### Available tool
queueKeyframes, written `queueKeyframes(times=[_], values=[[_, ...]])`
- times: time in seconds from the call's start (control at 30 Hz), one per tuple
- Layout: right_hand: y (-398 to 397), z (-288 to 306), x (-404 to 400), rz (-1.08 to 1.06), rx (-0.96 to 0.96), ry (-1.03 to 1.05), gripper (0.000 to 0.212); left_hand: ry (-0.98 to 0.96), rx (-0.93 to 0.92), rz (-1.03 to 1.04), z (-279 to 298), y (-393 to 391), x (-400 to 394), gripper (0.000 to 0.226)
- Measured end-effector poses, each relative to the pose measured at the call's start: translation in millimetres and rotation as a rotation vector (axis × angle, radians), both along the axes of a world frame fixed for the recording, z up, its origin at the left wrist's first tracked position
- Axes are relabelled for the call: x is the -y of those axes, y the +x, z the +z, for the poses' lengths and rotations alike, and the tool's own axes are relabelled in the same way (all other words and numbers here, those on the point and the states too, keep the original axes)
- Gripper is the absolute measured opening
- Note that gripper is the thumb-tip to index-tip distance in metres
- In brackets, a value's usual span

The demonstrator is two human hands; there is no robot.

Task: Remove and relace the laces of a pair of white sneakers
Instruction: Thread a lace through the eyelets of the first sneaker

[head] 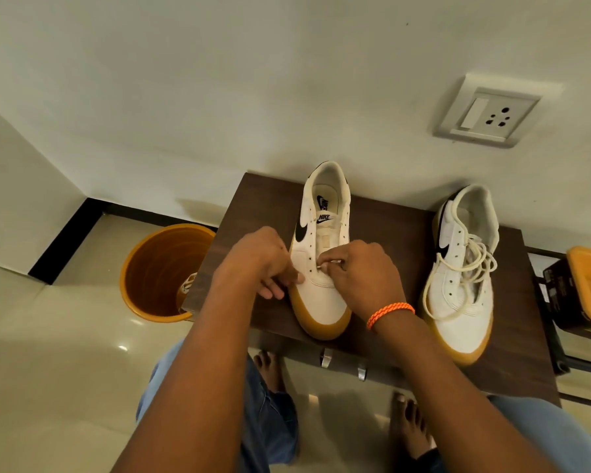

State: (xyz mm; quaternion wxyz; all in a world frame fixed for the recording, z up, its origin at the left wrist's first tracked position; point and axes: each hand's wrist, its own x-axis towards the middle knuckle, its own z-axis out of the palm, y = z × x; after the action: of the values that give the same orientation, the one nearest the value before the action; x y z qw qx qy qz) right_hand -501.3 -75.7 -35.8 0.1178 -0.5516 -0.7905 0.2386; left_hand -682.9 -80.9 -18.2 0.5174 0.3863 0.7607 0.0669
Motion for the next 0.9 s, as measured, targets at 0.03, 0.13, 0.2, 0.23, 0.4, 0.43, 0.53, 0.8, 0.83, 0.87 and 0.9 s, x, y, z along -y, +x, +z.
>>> queueKeyframes(times=[0.03, 0.13, 0.2, 0.23, 0.4, 0.43, 0.53, 0.8, 0.83, 0.87, 0.9], values=[[0.3, -1.3, -1.9, -0.042, -0.081, -0.082, 0.016, -0.03, 0.002, -0.019, -2.6, 0.0, 0.7, 0.039], [-2.1, -1.4, -2.6, -0.113, -0.186, -0.226, 0.016, -0.041, 0.007, -0.043, -6.7, 1.1, -2.1, 0.039], [-4.5, 0.2, -2.6, -0.124, -0.183, -0.254, 0.019, -0.037, 0.031, -0.045, -8.0, -0.4, -5.0, 0.033], [-5.3, 0.5, -2.9, -0.121, -0.176, -0.261, 0.021, -0.039, 0.047, -0.047, -8.1, -1.0, -4.8, 0.029], [-10.3, -0.1, -6.3, -0.105, -0.093, -0.272, 0.025, -0.044, 0.1, -0.05, -8.8, -3.0, -4.0, 0.018], [-10.8, 0.7, -7.5, -0.102, -0.088, -0.283, 0.024, -0.045, 0.107, -0.048, -9.8, -4.1, -4.9, 0.017], [-14.1, 3.3, -8.8, -0.081, -0.049, -0.308, 0.024, -0.065, 0.14, -0.044, -10.1, -6.7, -6.3, 0.019], [-10.7, 6.6, -18.8, -0.072, -0.109, -0.524, 0.02, -0.09, 0.199, -0.017, -10.5, -3.8, -7.4, 0.019], [-10.0, 6.3, -20.3, -0.096, -0.139, -0.565, 0.02, -0.083, 0.203, -0.008, -10.8, -3.5, -7.2, 0.018], [-10.0, 5.7, -21.1, -0.109, -0.163, -0.598, 0.021, -0.077, 0.205, 0.0, -10.8, -3.2, -6.5, 0.017], [-10.2, 5.7, -21.4, -0.109, -0.181, -0.628, 0.021, -0.07, 0.206, 0.006, -10.9, -2.9, -6.1, 0.017]])
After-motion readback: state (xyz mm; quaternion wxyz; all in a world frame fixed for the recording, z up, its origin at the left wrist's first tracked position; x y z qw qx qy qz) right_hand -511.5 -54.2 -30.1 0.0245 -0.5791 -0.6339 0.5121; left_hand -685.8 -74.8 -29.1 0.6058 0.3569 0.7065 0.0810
